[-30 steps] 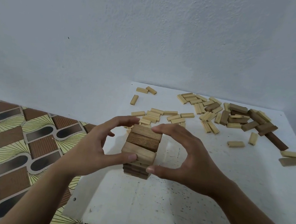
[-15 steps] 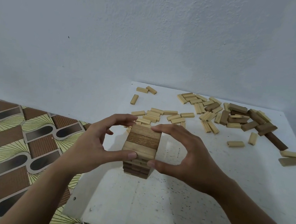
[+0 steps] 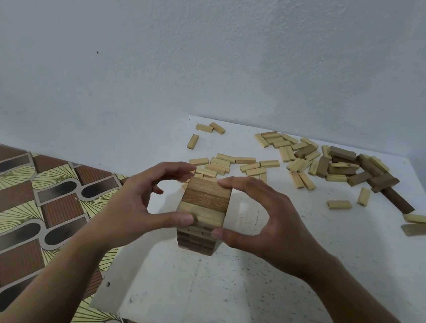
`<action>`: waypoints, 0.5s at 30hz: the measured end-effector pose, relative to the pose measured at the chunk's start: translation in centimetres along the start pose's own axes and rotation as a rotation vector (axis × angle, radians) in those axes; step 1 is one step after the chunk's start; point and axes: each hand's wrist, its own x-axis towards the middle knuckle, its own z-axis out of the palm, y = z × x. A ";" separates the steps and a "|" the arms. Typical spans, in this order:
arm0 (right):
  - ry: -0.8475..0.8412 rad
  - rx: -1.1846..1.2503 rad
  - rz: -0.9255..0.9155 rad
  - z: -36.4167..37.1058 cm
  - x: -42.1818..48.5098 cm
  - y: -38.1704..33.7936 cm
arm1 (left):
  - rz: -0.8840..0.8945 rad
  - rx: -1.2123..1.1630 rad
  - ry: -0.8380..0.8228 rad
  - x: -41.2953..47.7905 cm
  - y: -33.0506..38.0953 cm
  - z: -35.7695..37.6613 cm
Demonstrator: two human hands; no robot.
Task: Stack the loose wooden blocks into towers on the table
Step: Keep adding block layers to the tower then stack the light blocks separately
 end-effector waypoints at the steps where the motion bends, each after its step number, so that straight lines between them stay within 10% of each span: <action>1: 0.003 0.010 0.014 0.0 0.0 0.1 | -0.013 -0.030 0.007 -0.1 0.2 0.1; 15: 0.026 0.389 0.232 2.8 0.3 1.6 | -0.166 -0.180 0.221 -3.0 1.2 5.3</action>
